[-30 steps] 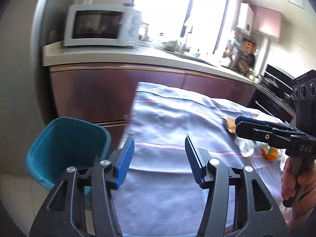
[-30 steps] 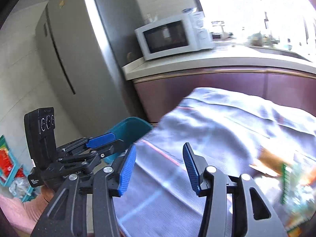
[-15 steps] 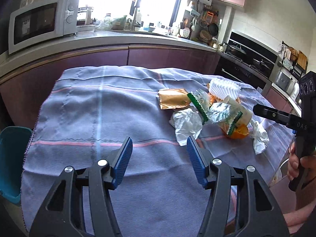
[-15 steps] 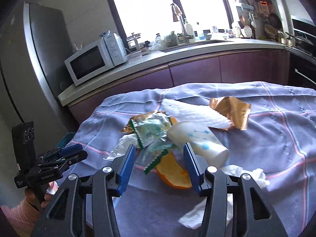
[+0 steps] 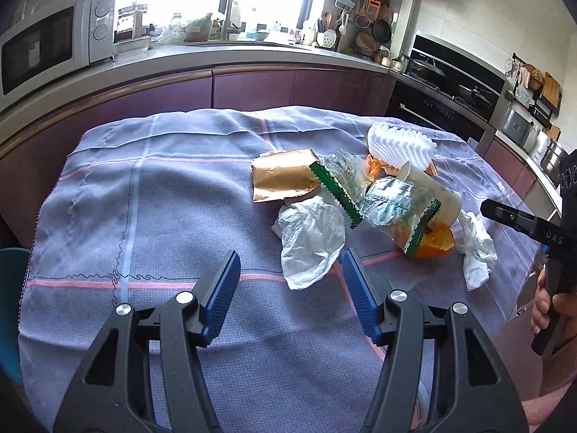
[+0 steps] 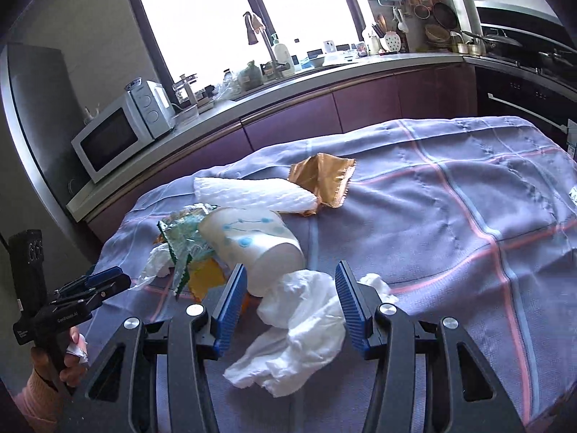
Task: Collect trash
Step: 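Move the right gripper back over the table to the tissues, then grasp the crumpled white tissue with the left gripper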
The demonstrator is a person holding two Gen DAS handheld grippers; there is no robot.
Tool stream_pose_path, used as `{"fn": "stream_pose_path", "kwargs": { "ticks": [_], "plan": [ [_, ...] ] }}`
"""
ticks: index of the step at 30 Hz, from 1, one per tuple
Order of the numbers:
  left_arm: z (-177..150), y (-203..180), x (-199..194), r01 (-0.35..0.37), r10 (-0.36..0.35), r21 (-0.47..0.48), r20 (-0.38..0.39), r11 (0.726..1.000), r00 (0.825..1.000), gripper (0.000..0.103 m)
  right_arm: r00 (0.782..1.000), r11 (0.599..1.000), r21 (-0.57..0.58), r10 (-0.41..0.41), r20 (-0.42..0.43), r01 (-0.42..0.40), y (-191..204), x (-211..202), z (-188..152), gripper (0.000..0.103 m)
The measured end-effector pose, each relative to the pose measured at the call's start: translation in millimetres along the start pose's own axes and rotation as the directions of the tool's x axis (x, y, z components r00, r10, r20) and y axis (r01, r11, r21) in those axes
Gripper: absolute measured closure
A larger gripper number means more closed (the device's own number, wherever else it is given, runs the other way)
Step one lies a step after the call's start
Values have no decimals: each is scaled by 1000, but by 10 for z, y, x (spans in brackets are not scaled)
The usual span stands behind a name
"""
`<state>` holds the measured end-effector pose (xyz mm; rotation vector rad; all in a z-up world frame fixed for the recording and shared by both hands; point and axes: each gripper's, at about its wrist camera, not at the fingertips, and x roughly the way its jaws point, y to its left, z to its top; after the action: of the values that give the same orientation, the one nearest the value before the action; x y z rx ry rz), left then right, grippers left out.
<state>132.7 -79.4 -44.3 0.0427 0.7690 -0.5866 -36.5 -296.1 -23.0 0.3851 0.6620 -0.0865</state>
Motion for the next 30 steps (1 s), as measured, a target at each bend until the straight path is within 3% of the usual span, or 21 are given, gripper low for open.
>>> {"fn": "stream_pose_path", "kwargs": {
  "ticks": [12,15,20,22,24,30],
  "plan": [
    [174,-111,388,-37,40,38,-88,999,995,45,995,1000,-12,-26,-99,25,-62,219,-255,55],
    [199,-123,486,-38,43,41,-116,998,992,54,994,999,-8,-31,-102,31,-92,221,-266,68],
    [181,-136,563,-22,27,39,-142,999,989,91,995,1000,9,-18,-95,19,-148,155,-235,80],
    [169,-128,544,-10,14,29,-139,1000,990,93,995,999,7,-33,-90,33,-149,124,-222,78],
    [157,-110,506,-3,5,16,-133,1000,991,95,997,999,21,-31,-69,33,-165,75,-202,69],
    [78,-39,265,19,-20,-7,-101,1000,995,96,999,1000,-4,-12,-53,12,-95,22,-164,70]
  ]
}}
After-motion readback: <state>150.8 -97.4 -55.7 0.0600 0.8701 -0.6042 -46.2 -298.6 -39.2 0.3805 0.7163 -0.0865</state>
